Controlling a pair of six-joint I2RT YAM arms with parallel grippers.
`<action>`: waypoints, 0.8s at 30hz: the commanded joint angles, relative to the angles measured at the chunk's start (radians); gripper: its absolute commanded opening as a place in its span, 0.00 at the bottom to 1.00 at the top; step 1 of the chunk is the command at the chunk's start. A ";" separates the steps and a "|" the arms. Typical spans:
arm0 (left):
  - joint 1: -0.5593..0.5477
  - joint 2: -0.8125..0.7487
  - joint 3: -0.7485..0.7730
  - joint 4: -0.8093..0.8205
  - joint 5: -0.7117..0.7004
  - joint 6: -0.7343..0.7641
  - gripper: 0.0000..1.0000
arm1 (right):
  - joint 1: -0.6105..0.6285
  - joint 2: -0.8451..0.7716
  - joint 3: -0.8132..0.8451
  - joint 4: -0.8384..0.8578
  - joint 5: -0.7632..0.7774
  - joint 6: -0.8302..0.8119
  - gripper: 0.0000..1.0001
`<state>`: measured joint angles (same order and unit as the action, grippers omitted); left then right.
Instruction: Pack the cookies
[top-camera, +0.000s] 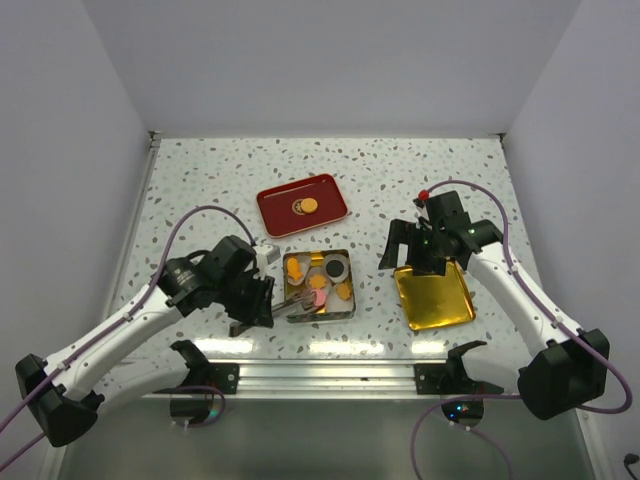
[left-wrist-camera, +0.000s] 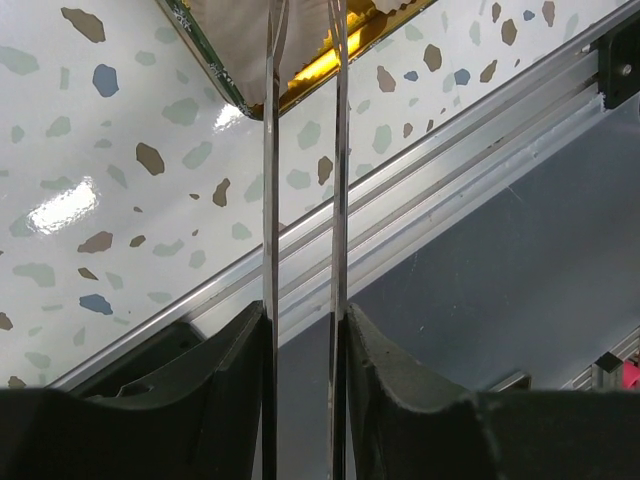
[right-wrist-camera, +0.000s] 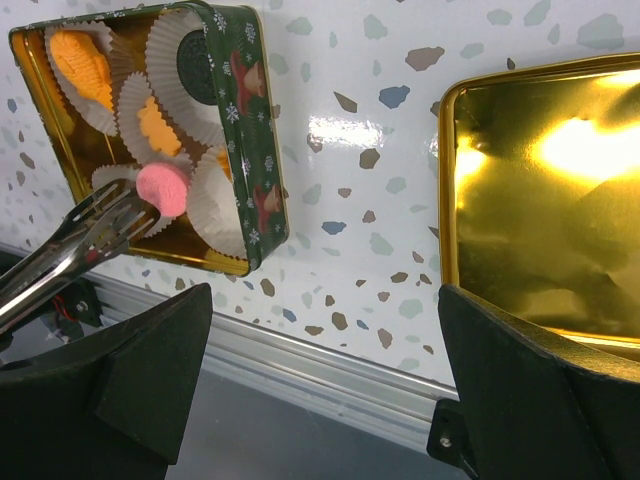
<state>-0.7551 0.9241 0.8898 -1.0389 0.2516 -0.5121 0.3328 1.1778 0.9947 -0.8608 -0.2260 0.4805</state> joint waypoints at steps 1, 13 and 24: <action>-0.004 0.010 -0.009 0.050 0.014 0.017 0.39 | -0.003 -0.001 0.002 0.000 -0.003 -0.013 0.99; -0.004 0.038 -0.005 0.065 0.005 0.029 0.37 | -0.003 -0.007 -0.002 -0.001 0.001 -0.010 0.99; -0.004 0.044 -0.023 0.072 -0.008 0.030 0.46 | -0.003 -0.017 -0.016 0.000 0.001 -0.002 0.99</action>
<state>-0.7551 0.9676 0.8833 -1.0183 0.2394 -0.4995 0.3328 1.1778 0.9859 -0.8608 -0.2256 0.4808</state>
